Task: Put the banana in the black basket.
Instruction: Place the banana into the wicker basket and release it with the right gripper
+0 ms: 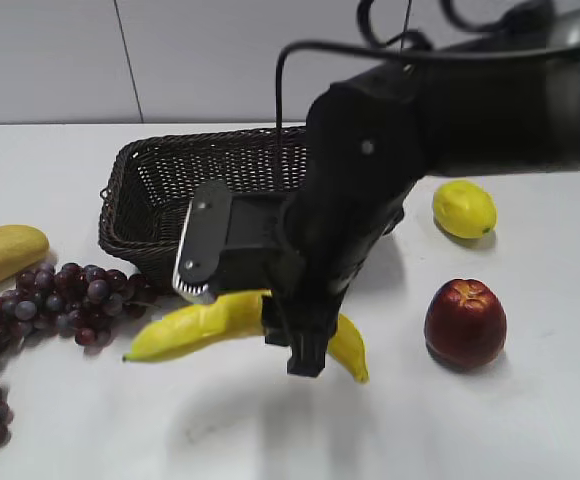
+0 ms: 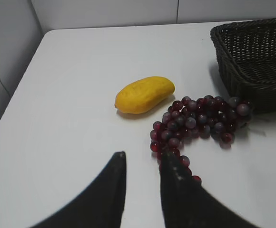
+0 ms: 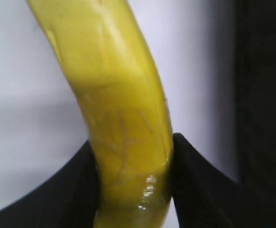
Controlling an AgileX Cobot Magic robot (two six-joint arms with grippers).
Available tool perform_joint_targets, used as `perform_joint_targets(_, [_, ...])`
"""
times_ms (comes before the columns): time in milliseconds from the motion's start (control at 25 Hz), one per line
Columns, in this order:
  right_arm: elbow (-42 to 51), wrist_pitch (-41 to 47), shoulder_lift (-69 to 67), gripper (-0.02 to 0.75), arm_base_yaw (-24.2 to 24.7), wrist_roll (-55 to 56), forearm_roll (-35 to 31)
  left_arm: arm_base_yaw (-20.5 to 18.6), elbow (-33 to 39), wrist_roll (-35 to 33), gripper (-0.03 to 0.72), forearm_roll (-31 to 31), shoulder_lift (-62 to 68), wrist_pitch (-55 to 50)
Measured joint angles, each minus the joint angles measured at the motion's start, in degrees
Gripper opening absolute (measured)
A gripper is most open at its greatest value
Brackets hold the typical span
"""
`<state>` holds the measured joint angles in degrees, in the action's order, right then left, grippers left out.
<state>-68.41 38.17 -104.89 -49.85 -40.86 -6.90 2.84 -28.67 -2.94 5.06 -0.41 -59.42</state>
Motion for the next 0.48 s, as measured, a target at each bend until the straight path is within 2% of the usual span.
perform_joint_targets(200, [-0.94,-9.68,6.37,0.321,1.35,0.0,7.53,0.0,0.0,0.0,0.239,0.0,0.0,0.0])
perform_joint_targets(480, [-10.15,-16.67,0.11,0.321,8.23,0.0,13.04,0.0,0.0,0.0,0.239,0.0,0.0,0.05])
